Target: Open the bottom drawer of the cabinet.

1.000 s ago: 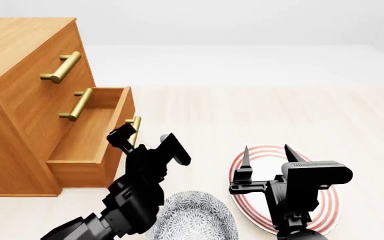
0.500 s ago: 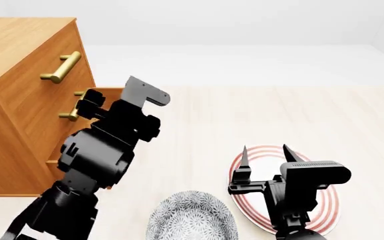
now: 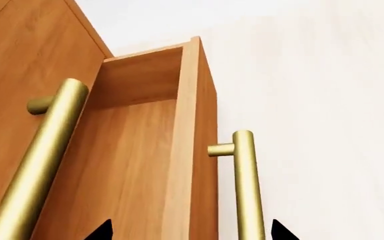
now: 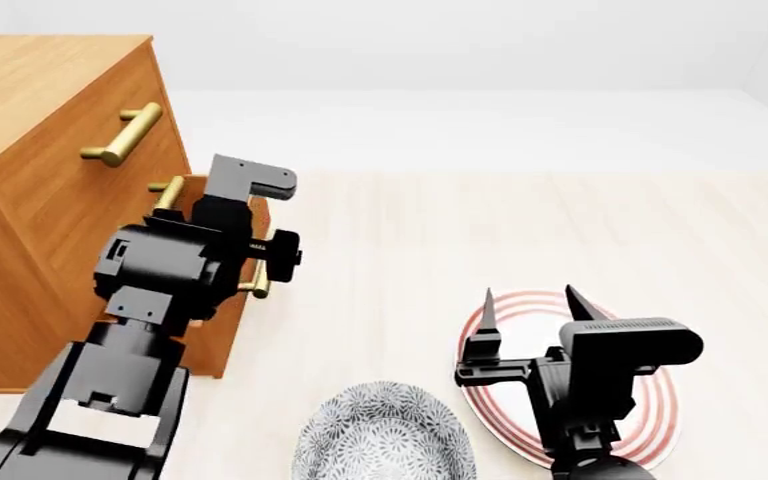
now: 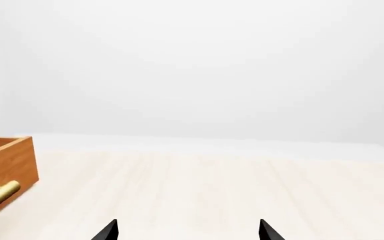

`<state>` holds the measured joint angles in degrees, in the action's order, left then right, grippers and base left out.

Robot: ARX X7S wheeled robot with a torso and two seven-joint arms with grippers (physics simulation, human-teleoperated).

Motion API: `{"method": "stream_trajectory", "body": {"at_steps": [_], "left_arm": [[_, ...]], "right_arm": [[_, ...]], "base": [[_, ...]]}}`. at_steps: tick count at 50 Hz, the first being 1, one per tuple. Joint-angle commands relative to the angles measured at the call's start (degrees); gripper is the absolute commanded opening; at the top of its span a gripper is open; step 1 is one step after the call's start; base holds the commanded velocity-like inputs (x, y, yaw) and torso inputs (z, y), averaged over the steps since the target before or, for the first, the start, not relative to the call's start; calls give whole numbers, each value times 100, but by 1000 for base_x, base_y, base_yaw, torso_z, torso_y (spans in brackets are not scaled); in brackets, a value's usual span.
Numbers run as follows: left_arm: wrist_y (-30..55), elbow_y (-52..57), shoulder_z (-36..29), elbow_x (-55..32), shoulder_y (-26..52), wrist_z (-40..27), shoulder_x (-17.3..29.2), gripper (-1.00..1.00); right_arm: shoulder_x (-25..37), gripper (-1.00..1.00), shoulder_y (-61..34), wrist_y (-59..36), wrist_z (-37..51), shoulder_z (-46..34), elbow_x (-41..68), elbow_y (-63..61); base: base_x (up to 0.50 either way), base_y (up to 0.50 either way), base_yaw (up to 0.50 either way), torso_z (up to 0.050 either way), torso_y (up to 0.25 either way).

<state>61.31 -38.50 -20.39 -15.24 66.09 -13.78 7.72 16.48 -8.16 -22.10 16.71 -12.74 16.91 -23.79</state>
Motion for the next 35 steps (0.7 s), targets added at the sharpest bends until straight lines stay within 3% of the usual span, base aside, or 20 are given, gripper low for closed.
{"method": "stream_trajectory", "body": {"at_steps": [1,7,19,27,35], "left_arm": [[-562,-1312,49,57,278,108,-98,100],[-830,-1846,37,83,411,166,-142,100],[-1245,-3350,-66,8,872,1002,-318,100],[-214,-1875,-71,-348,406,1523,-122,100],[130,-1422,-22,-538,306,1650,-57,100]], "right_arm": [[16,100,2,-4,27,-31,19,-16],[23,100,8,12,38,-35,32,-2],[42,100,0,11,67,-49,57,-9],[56,100,-9,4,89,-63,66,-23],[73,100,-21,-14,109,-77,80,-38]], "base": [[0,0,0,0,0],[0,0,0,0,0],[0,0,0,0,0],[0,0,0,0,0],[0,0,0,0,0]]}}
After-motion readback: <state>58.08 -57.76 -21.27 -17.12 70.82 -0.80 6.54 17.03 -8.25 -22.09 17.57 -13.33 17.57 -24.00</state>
